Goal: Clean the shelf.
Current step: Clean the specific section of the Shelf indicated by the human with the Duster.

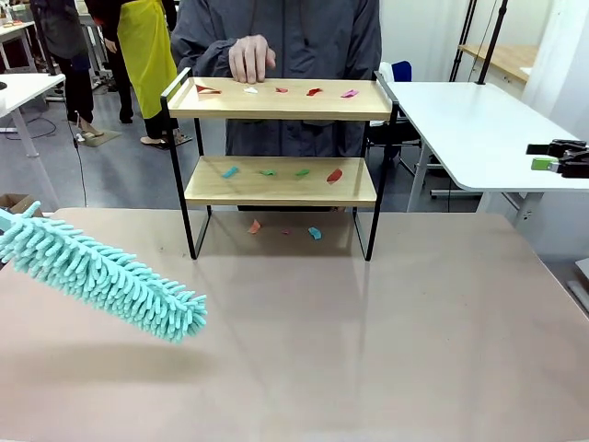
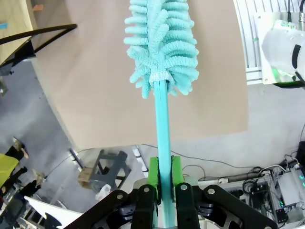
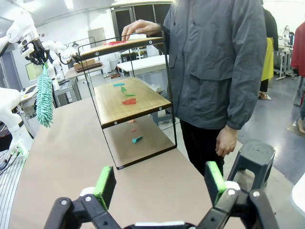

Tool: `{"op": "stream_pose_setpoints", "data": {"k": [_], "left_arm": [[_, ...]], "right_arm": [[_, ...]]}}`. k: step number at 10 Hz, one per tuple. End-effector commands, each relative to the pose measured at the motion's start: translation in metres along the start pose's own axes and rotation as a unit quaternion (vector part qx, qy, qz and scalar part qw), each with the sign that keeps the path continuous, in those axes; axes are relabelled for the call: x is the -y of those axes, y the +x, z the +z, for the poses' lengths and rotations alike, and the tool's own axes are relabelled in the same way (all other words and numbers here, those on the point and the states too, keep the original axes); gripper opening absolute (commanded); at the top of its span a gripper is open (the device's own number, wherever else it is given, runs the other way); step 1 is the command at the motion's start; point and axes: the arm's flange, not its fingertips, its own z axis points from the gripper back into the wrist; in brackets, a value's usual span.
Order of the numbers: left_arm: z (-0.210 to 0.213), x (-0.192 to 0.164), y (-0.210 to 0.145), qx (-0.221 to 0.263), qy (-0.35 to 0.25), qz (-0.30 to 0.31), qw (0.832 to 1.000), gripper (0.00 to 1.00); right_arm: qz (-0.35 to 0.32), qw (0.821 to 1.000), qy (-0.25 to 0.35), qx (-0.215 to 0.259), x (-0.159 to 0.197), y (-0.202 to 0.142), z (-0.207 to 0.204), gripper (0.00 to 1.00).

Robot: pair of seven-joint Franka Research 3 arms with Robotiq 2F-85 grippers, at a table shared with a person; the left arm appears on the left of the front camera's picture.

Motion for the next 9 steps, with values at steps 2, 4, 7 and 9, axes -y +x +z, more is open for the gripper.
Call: {"op": "stream_pose_setpoints", "data": {"k": [2, 4, 7, 9], "left_arm": [[-0.0016, 0.0025, -0.0021, -0.007, 0.009, -0.004, 1.000, 0.13], [-0.0016, 0.0025, -0.0021, -0.007, 0.009, -0.004, 1.000, 0.13], [-0.0016, 0.0025, -0.0021, -0.007, 0.009, -0.004, 1.000, 0.13], [-0.0016, 0.0025, -0.0021, -0.007, 0.009, -0.004, 1.000, 0.13]], "right_arm": [[0.003, 1.000, 0.000, 0.000, -0.0002, 0.0030, -0.0009, 1.00], [0.003, 1.000, 0.000, 0.000, -0.0002, 0.0030, -0.0009, 1.00], [0.003, 1.000, 0.000, 0.000, -0.0002, 0.0030, -0.0009, 1.00], [0.003, 1.000, 0.000, 0.000, -0.0002, 0.0030, -0.0009, 1.00]]}}
